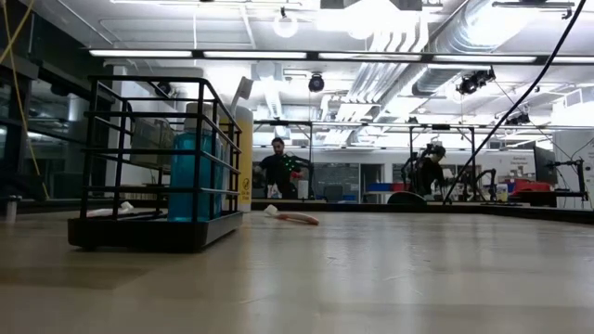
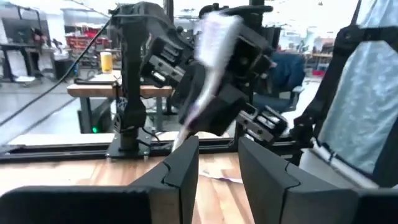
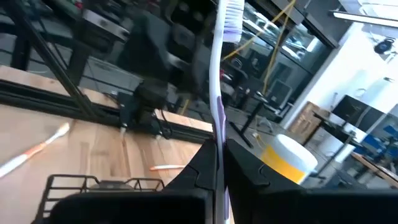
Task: Pick & Place toothbrushing station
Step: Put the left purple toothbrush into the top section of the black wire organizer
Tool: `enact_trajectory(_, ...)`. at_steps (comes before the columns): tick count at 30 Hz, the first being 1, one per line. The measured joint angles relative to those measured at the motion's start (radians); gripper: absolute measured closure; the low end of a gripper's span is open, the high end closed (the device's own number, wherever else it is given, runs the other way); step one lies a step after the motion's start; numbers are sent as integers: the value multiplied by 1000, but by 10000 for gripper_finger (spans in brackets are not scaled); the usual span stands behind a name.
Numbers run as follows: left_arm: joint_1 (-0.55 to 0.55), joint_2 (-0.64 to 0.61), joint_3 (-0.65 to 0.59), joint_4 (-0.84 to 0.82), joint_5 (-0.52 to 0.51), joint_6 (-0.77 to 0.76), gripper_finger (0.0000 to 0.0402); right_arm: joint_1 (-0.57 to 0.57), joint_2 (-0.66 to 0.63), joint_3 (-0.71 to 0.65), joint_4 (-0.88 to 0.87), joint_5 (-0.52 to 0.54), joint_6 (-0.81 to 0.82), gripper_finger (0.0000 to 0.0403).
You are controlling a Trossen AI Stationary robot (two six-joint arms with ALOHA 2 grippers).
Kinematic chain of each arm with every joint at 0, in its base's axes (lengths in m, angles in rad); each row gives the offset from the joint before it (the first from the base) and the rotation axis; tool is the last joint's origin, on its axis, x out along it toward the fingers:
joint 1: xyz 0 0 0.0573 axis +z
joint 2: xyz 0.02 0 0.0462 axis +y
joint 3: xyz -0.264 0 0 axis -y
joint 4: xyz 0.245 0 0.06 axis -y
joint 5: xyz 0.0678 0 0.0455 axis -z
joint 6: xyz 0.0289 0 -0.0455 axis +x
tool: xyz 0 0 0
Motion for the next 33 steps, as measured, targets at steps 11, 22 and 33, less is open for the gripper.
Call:
enact_trajectory(11, 115, 17, 0, 3, 203, -87, 291, 1, 7, 0, -10, -30, 37, 395)
enact_trajectory(22, 108, 16, 56, -96, 201, -13, 291, -5, 7, 0, -14, -51, 56, 395)
enact_trajectory(33, 112, 16, 142, -226, 190, 17, 291, -17, 7, 0, -14, -51, 56, 395)
